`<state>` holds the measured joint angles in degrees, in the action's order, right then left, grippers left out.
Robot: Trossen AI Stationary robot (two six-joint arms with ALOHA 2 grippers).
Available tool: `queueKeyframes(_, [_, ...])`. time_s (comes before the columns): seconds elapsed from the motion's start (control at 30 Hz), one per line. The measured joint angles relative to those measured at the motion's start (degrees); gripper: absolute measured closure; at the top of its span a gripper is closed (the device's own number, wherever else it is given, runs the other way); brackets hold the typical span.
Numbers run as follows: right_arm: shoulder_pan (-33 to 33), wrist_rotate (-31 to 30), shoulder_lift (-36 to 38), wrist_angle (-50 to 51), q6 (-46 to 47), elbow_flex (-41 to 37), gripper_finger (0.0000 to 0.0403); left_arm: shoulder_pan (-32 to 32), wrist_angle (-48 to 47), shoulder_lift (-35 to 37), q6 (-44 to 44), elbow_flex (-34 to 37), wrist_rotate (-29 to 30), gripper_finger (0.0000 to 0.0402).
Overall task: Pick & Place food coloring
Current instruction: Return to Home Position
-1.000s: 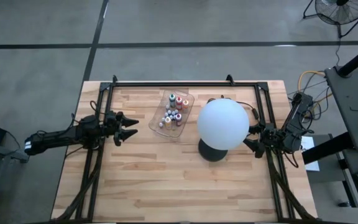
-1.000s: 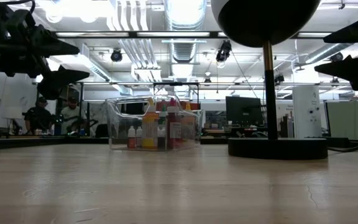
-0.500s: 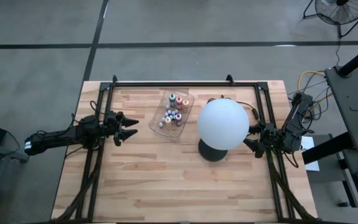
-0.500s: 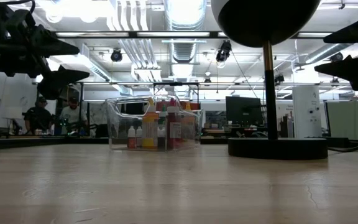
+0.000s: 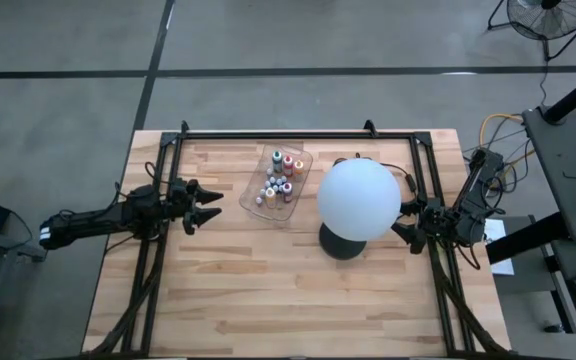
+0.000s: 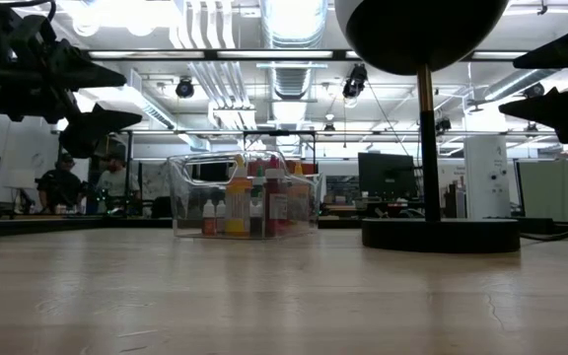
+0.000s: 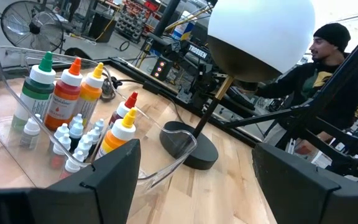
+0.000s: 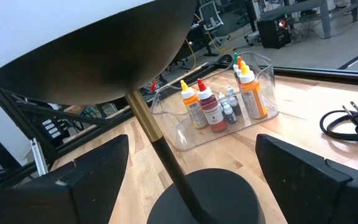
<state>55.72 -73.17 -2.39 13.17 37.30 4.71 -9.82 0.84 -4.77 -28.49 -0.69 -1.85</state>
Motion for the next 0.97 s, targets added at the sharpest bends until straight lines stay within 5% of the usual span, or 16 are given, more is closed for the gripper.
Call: queueKeyframes(0.97, [0.0, 0.0, 0.0, 0.0, 0.0, 0.0, 0.0054, 0.0, 0.0, 0.0, 0.0, 0.0, 0.0, 0.0122])
